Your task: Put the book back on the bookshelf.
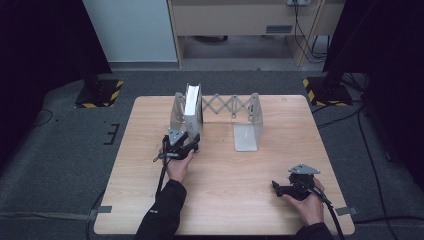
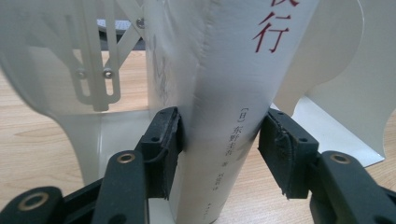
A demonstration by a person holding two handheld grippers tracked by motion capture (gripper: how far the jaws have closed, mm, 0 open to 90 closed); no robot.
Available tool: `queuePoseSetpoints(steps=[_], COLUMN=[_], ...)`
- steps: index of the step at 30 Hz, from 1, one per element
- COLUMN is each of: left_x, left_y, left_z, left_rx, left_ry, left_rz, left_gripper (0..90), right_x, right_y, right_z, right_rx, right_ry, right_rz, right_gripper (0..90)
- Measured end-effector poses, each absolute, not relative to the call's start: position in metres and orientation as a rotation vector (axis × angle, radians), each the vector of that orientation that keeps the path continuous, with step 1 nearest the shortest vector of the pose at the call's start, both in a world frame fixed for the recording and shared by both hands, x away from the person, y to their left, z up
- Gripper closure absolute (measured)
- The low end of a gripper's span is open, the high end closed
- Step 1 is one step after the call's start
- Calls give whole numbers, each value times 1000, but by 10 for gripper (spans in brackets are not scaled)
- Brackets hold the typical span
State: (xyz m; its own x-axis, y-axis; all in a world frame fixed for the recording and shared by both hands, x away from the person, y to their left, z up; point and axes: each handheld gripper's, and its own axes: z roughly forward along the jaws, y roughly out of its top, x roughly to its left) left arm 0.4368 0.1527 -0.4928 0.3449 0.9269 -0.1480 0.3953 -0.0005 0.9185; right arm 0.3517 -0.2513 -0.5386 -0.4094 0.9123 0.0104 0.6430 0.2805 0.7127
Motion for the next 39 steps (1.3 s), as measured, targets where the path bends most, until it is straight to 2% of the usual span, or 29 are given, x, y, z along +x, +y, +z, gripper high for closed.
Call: queuePoseSetpoints(steps=[22,33,39], left_x=[440,402,381], left_y=[154,179,205], left_z=[-487,-479,-485], left_rx=[1627,1702,1748], left_ry=[1188,1147,1201], left_rz=[595,524,479], left_gripper=[457,354,310], right_x=[352,352,352], right_y=[-251,-251,-251], right_z=[-539,-539,-539], right_rx=[1399,1400,1399], right_ry=[2154,2154,2155], right_rz=[911,911,911], right_gripper=[48,48,49])
